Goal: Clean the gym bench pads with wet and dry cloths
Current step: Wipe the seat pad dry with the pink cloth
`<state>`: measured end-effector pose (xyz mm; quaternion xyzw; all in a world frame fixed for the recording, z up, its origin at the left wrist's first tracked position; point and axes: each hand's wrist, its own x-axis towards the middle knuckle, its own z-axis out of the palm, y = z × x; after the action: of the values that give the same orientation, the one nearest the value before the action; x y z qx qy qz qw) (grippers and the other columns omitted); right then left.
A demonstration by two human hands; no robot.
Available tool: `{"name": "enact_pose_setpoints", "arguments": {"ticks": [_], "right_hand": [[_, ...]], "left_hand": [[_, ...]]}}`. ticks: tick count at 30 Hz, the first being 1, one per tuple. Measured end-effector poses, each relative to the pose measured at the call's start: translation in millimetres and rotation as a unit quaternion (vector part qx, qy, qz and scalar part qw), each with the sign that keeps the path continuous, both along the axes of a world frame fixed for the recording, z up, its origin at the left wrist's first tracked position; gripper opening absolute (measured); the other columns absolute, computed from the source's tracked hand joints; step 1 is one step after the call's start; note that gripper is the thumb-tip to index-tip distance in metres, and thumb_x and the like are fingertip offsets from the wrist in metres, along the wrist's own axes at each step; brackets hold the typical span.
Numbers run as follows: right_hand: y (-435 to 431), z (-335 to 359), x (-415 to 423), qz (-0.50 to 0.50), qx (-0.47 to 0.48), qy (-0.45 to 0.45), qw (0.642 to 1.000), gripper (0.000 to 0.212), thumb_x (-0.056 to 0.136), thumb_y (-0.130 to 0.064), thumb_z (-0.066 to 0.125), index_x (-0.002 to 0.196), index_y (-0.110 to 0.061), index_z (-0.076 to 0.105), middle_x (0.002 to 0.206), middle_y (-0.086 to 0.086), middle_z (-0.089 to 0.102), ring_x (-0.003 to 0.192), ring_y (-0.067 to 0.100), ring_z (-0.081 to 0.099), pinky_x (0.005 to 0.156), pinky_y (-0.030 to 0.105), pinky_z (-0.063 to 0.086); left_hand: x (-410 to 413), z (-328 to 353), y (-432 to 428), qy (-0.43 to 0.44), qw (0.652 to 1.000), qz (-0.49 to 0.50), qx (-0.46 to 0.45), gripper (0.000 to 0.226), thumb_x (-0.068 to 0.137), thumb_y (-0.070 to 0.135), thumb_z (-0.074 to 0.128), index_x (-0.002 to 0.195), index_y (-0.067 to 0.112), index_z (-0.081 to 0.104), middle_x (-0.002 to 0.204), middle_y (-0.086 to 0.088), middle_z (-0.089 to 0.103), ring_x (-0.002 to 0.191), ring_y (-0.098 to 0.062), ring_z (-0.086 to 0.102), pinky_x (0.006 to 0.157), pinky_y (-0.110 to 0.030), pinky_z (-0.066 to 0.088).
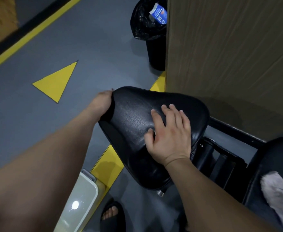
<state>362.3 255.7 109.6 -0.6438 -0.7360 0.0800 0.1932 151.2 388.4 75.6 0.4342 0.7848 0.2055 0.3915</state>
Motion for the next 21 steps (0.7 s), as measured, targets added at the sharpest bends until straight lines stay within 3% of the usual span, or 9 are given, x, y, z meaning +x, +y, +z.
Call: {"name": "enact_pose_setpoints", "arguments": {"ticks": [2, 6, 8, 10, 13, 15, 17, 21], "right_hand": [[-0.3, -4.8, -0.1, 0.001, -0.004, 0.0, 1.0, 0.027, 0.075, -0.028, 0.053, 0.084, -0.011, 0.072, 0.086, 0.016, 0.067, 0.083, 0.041, 0.064, 0.073, 0.054, 0.053], [-0.8, -13.9, -0.1, 0.0, 0.004, -0.008, 1.0, 0.041, 0.08, -0.036, 0.044, 0.099, -0.012, 0.072, 0.101, 0.015, 0.067, 0.098, 0.04, 0.063, 0.091, 0.052, 0.045], [-1.0, -12.9, -0.9, 0.008, 0.013, -0.012, 1.0, 0.039, 0.08, -0.034, 0.045, 0.097, -0.01, 0.071, 0.098, 0.018, 0.067, 0.094, 0.044, 0.063, 0.085, 0.055, 0.048], [-0.3, -10.1, -2.4, 0.014, 0.026, -0.011, 0.999, 0.039, 0.077, -0.029, 0.046, 0.092, -0.006, 0.072, 0.094, 0.023, 0.068, 0.088, 0.048, 0.064, 0.075, 0.06, 0.052], [1.3, -8.2, -3.3, 0.013, 0.026, -0.012, 1.0, 0.04, 0.076, -0.028, 0.046, 0.092, -0.004, 0.074, 0.095, 0.024, 0.069, 0.087, 0.049, 0.065, 0.073, 0.061, 0.053], [2.6, -12.4, -2.1, 0.008, 0.012, -0.02, 1.0, 0.036, 0.075, -0.027, 0.052, 0.094, -0.005, 0.074, 0.098, 0.023, 0.069, 0.09, 0.048, 0.064, 0.075, 0.06, 0.052], [5.5, -18.3, -0.4, 0.004, -0.01, -0.032, 0.999, 0.034, 0.075, -0.026, 0.058, 0.098, -0.007, 0.073, 0.102, 0.022, 0.068, 0.094, 0.047, 0.062, 0.079, 0.061, 0.05], [8.4, -24.5, 2.7, 0.004, -0.06, -0.053, 0.997, 0.037, 0.079, -0.031, 0.056, 0.106, -0.011, 0.072, 0.11, 0.018, 0.066, 0.103, 0.045, 0.058, 0.087, 0.06, 0.048]], "left_hand": [[0.8, -0.5, -9.1, 0.027, 0.998, -0.032, 0.056, 0.048, 0.11, 0.036, 0.034, 0.139, 0.007, 0.059, 0.147, -0.013, 0.054, 0.139, -0.028, 0.047, 0.112, -0.031, 0.034], [-15.2, -5.6, -45.9, -0.032, 0.985, -0.092, 0.14, 0.045, 0.107, 0.029, 0.034, 0.147, 0.024, 0.053, 0.151, 0.013, 0.051, 0.143, -0.001, 0.039, 0.125, -0.027, 0.022], [-28.0, -4.9, -55.8, -0.011, 0.978, -0.152, 0.14, 0.045, 0.109, 0.024, 0.036, 0.152, 0.022, 0.047, 0.157, 0.013, 0.043, 0.144, 0.006, 0.032, 0.123, -0.018, 0.018], [-37.3, -0.4, -54.3, -0.005, 0.972, -0.189, 0.136, 0.045, 0.108, 0.01, 0.042, 0.153, 0.014, 0.044, 0.158, 0.008, 0.04, 0.141, 0.006, 0.031, 0.122, -0.016, 0.017], [-35.5, 4.9, -34.1, -0.004, 0.969, -0.219, 0.115, 0.044, 0.107, 0.009, 0.048, 0.151, 0.011, 0.047, 0.152, 0.011, 0.045, 0.14, -0.004, 0.038, 0.122, -0.035, 0.019], [-22.7, 4.9, -12.9, 0.006, 0.958, -0.261, 0.117, 0.041, 0.107, 0.015, 0.051, 0.147, 0.009, 0.051, 0.147, 0.013, 0.049, 0.138, 0.004, 0.039, 0.123, -0.02, 0.02], [-3.8, 5.2, 7.8, 0.024, 0.95, -0.291, 0.107, 0.038, 0.107, 0.019, 0.05, 0.144, 0.01, 0.056, 0.145, 0.01, 0.054, 0.135, 0.004, 0.044, 0.111, -0.003, 0.021], [10.1, 2.8, 28.3, 0.054, 0.951, -0.298, 0.068, 0.037, 0.108, 0.031, 0.047, 0.141, 0.023, 0.06, 0.145, 0.01, 0.057, 0.136, -0.002, 0.045, 0.104, -0.005, 0.022]]}}
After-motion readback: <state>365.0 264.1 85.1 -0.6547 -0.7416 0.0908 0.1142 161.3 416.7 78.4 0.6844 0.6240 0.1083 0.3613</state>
